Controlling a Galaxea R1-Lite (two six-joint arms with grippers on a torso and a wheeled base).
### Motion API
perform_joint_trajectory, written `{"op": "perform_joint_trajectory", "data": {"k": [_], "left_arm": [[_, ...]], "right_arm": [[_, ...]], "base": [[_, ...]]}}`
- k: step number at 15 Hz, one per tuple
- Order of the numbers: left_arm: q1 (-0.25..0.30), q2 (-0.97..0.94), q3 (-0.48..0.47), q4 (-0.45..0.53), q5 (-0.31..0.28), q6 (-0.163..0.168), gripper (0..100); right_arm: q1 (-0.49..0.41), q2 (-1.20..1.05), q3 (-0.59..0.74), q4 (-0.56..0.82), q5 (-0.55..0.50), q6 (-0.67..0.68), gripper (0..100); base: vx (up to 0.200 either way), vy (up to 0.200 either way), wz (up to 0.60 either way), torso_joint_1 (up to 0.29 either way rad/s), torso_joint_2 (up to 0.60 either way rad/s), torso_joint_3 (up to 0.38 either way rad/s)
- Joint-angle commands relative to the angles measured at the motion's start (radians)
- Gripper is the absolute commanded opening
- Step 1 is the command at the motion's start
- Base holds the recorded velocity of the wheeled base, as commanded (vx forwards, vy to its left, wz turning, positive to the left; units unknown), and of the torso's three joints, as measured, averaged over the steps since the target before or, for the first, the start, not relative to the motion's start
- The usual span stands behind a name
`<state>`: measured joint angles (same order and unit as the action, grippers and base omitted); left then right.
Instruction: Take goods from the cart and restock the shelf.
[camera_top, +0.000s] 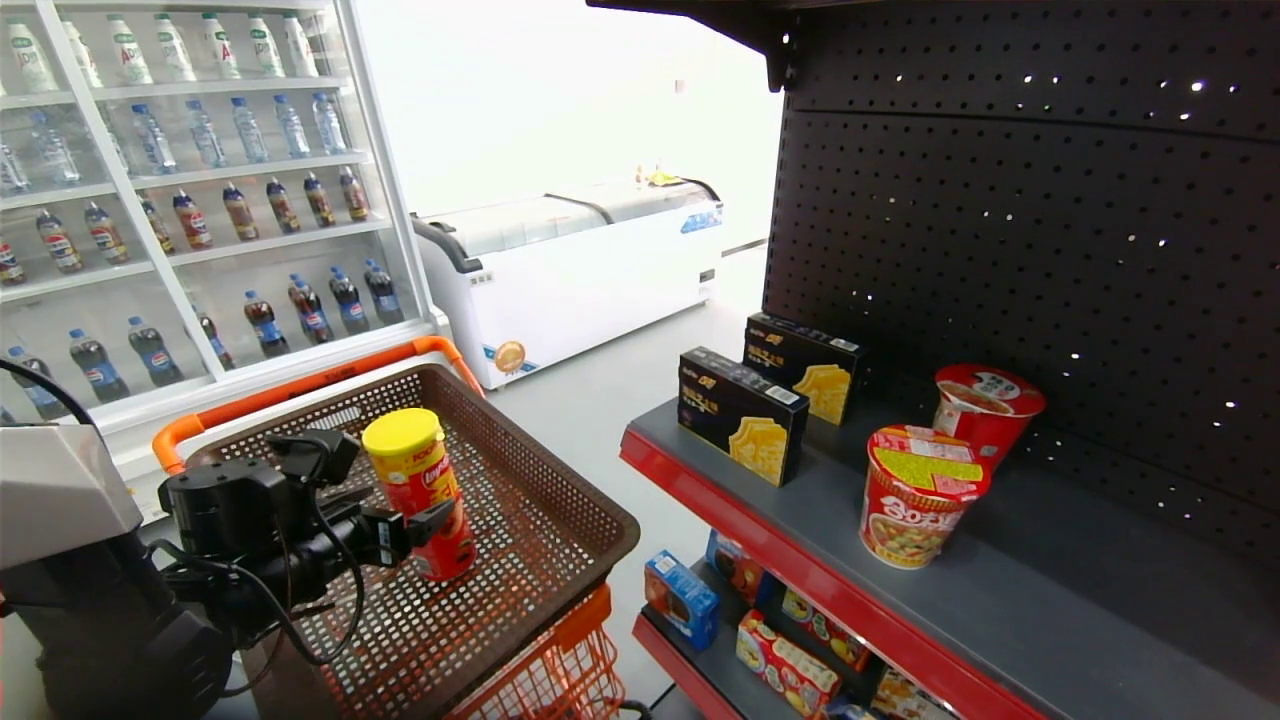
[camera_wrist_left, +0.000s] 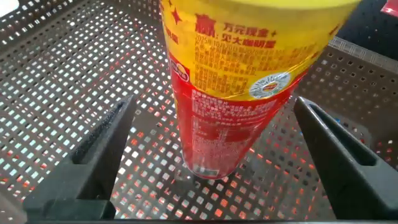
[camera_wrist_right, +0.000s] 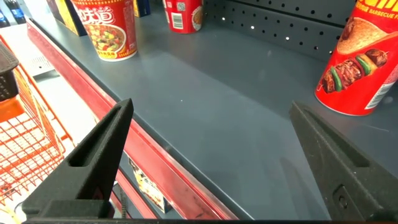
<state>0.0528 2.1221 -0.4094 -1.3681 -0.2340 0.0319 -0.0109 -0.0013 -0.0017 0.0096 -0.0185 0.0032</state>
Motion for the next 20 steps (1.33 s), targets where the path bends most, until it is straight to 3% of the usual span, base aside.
{"op": "perform_joint_trajectory", "data": {"k": [1,7,11,14,20], "left_arm": [[-0.004,0.019,-0.008,-0.008,-0.002,0.002,100],[-0.016,0.102,-0.103,-0.045,-0.005,0.011,100],[-0.016,0.151,-0.12,-0.062,-0.005,0.01,100],[-0.039,0.188,-0.126,-0.132,-0.007,0.013,100],[-0.04,0.22,-0.167,-0.134,-0.004,0.029,100]], "right_arm": [[0.0,0.001,-0.001,0.0,0.0,0.0,100],[0.0,0.001,0.0,0.0,0.0,0.0,100],[0.0,0.001,0.0,0.0,0.0,0.0,100],[0.0,0.001,0.0,0.0,0.0,0.0,100],[0.0,0.001,0.0,0.0,0.0,0.0,100]], "base": [[0.0,0.0,0.0,0.0,0.0,0.0],[0.0,0.0,0.0,0.0,0.0,0.0],[0.0,0.0,0.0,0.0,0.0,0.0],[0.0,0.0,0.0,0.0,0.0,0.0],[0.0,0.0,0.0,0.0,0.0,0.0]]}}
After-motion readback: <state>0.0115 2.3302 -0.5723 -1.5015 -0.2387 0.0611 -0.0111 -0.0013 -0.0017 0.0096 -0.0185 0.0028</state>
